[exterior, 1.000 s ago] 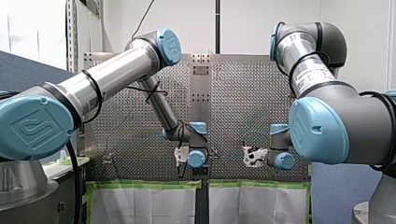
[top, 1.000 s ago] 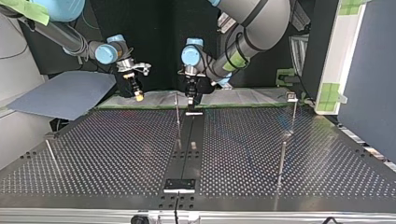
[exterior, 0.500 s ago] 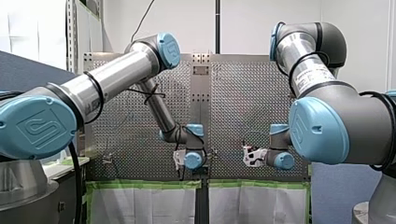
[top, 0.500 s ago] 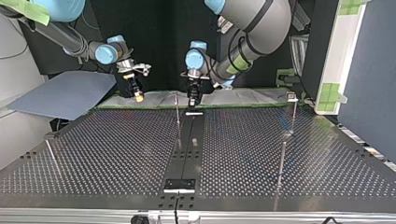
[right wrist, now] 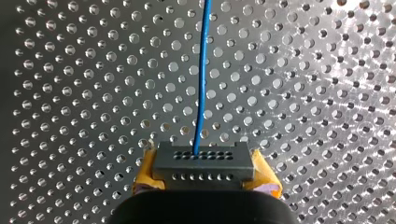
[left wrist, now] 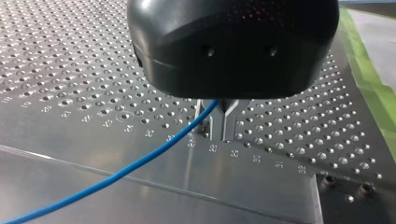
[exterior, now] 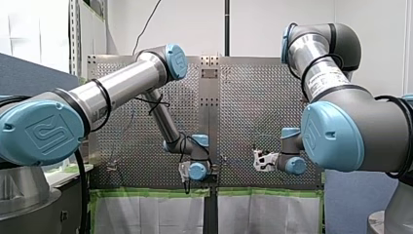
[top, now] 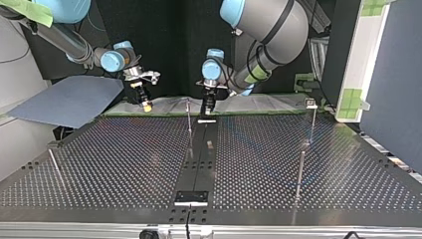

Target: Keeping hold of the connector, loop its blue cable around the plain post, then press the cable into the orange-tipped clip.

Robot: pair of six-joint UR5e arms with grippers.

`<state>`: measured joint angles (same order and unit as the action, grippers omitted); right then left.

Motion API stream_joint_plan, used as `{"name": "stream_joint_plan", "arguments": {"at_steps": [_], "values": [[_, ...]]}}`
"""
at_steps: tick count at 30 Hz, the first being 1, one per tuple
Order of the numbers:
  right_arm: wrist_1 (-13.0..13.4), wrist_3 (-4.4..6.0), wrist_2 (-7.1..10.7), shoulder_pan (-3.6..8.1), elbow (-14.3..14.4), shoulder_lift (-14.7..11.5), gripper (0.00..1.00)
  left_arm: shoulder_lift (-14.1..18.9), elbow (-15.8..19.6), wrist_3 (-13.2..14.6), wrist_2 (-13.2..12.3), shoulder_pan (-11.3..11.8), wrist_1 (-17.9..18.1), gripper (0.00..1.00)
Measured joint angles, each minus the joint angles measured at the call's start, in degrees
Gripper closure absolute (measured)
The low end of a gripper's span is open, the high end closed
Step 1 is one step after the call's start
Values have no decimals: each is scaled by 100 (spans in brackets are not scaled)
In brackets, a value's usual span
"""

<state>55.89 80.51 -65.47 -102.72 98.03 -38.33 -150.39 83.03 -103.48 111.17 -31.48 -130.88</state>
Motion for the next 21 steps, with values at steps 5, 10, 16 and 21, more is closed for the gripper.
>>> {"name": "stream_joint_plan", "arguments": {"at_steps": [5,10,16,21], "values": [[16,100,1,15,-34,2,100,-1,-27,-5,-26,37,0,99],[-20,137,1,22,-104,3,100,-2,-88,36,-22,61,-30,99],[19,268,2,51,-151,3,100,-2,-195,87,-13,98,-84,99],[88,388,22,74,-182,4,100,-2,-321,137,-15,133,-202,99]]}}
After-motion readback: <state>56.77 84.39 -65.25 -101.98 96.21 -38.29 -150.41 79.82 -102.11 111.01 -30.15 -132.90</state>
